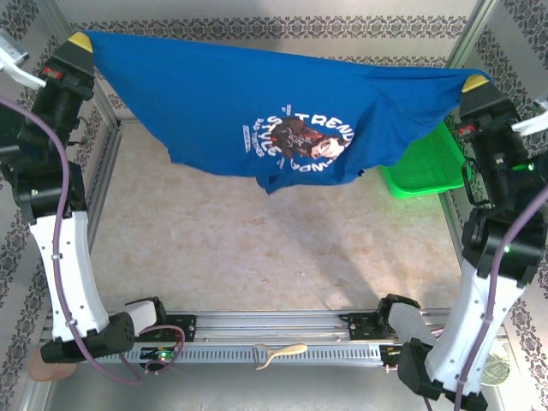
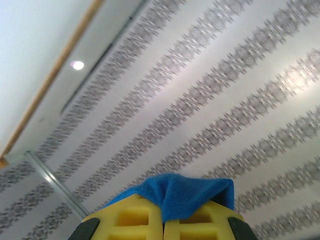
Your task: Fold the inside-out t-shirt
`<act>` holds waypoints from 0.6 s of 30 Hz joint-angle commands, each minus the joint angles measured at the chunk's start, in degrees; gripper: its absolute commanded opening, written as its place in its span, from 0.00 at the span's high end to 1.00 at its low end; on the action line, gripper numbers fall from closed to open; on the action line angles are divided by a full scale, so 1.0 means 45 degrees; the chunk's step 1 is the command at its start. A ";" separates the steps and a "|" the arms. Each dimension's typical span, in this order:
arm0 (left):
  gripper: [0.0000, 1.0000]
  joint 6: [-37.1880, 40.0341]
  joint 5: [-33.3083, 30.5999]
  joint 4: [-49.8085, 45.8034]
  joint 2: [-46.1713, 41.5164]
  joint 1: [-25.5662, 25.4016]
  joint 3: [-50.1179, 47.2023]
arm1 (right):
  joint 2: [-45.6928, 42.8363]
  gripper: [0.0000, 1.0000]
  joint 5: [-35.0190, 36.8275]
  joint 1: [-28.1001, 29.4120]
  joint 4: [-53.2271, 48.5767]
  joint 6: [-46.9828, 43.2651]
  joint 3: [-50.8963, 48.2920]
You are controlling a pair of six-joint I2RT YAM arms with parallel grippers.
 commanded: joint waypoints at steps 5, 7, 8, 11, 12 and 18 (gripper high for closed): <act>1.00 -0.1890 0.0480 -0.0782 0.3585 0.0369 -0.0767 | 0.2841 1.00 -0.0483 0.0699 -0.0202 0.0164 -0.1363; 1.00 -0.2659 0.0903 0.0368 0.4098 0.0330 -0.0901 | 0.3000 1.00 -0.0922 0.0921 0.1213 0.0956 -0.1999; 1.00 -0.2631 0.0578 0.0568 0.3959 0.0311 -0.0905 | 0.2815 1.00 -0.0601 0.1091 0.1406 0.0863 -0.1972; 1.00 -0.0783 -0.0808 -0.1139 0.3549 0.0174 0.0573 | 0.2825 1.00 0.0282 0.1340 0.0420 -0.0118 -0.0623; 1.00 -0.0482 -0.0726 -0.1671 0.3805 0.0178 0.1359 | 0.3033 1.00 0.0181 0.1284 0.0451 -0.0075 -0.0255; 1.00 -0.0978 0.0112 -0.1585 0.4495 0.0183 0.3052 | 0.3264 1.00 0.0088 0.1305 0.0608 0.0441 0.0666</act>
